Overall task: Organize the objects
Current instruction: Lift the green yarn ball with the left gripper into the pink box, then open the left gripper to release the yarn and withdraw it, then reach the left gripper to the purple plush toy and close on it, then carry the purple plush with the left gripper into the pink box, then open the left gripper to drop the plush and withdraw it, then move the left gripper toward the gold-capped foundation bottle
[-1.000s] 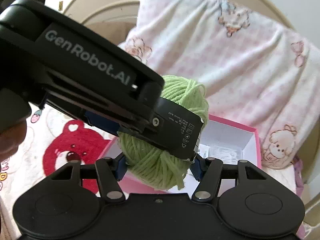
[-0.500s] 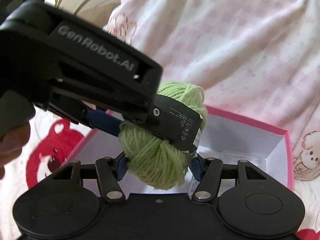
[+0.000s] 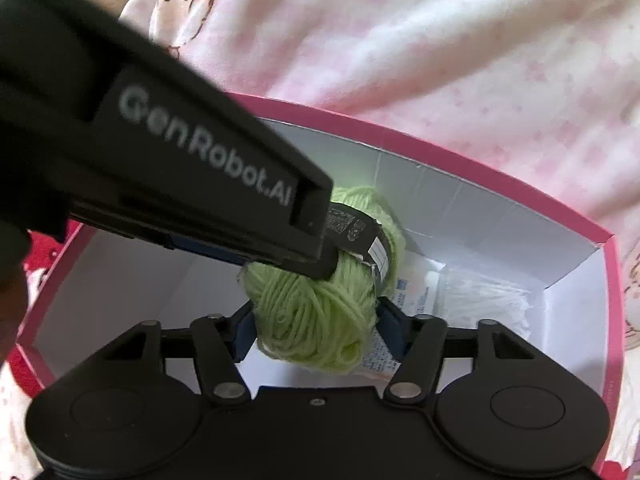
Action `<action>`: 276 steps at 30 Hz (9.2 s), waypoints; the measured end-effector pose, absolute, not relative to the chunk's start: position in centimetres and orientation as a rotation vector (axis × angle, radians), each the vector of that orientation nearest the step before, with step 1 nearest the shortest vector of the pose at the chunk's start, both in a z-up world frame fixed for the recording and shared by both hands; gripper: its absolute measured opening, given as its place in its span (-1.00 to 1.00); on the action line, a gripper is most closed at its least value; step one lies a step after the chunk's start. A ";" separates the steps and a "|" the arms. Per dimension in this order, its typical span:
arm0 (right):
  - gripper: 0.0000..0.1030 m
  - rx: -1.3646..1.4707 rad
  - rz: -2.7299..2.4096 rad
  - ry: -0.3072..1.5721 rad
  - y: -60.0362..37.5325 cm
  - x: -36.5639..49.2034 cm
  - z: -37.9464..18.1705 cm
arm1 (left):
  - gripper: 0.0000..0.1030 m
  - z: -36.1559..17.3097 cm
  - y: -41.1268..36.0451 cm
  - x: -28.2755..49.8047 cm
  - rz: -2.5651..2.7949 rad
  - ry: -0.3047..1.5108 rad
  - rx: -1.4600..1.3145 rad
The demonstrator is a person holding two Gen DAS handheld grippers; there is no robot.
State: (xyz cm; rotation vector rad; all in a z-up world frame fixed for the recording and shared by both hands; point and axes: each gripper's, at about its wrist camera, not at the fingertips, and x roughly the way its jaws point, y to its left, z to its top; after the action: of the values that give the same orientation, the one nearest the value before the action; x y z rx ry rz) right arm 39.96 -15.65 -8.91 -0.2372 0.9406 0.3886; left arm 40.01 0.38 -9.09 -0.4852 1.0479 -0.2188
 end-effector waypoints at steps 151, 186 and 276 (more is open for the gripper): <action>0.66 0.026 0.303 0.824 -22.6 11.2 -8.7 | -0.26 -9.6 -5.3 12.9 -0.586 0.979 -0.274; 0.65 -0.093 0.292 0.725 -22.2 23.9 5.3 | -0.22 2.3 -3.2 28.3 -0.577 1.011 -0.423; 0.70 -0.083 0.409 0.860 -20.0 12.7 -1.4 | 0.60 -4.2 -0.5 15.6 -0.288 1.115 -0.221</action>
State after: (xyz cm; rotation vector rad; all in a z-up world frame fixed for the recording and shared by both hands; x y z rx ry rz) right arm 12.72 -20.00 -1.36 -0.0831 0.8604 0.4094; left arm 15.58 -0.46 -4.16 -0.2209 1.1149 -0.2882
